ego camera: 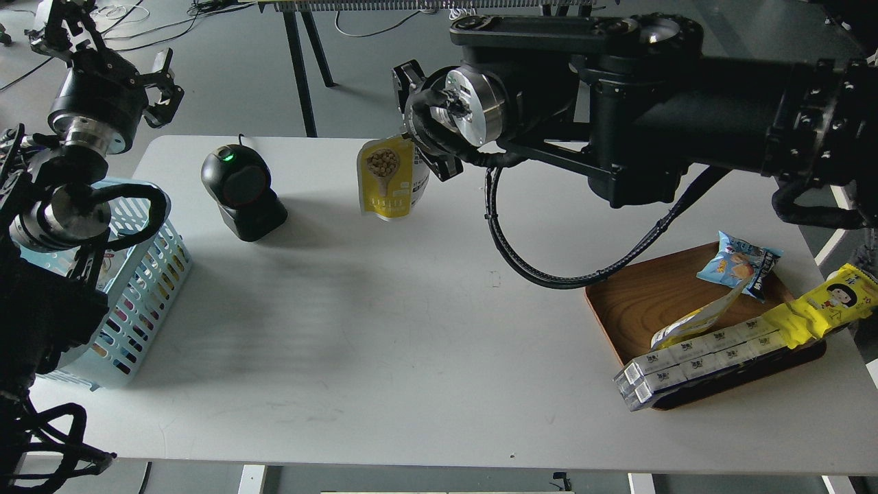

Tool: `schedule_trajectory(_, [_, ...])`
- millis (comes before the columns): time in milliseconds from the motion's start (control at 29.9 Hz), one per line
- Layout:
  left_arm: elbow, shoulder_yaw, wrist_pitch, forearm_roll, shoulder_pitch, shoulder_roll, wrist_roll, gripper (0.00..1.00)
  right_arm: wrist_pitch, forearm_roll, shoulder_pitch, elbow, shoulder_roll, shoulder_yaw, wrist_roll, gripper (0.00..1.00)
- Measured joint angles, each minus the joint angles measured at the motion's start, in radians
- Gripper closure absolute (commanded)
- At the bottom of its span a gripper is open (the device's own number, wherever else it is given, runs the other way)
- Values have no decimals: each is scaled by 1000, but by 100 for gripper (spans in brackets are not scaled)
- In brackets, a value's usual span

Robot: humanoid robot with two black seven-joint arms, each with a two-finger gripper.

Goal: Scan snack and place in basket
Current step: 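Lower the bag beside the scanner and open the right gripper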

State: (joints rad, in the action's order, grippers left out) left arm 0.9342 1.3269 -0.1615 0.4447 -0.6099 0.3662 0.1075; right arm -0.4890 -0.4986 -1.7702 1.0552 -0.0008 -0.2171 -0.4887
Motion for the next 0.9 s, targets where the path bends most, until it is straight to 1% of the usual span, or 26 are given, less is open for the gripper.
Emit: schedule_trajectory(902, [-1, 0, -1, 0, 2, -5, 1, 0, 0, 6, 144, -12, 1, -14, 0, 99])
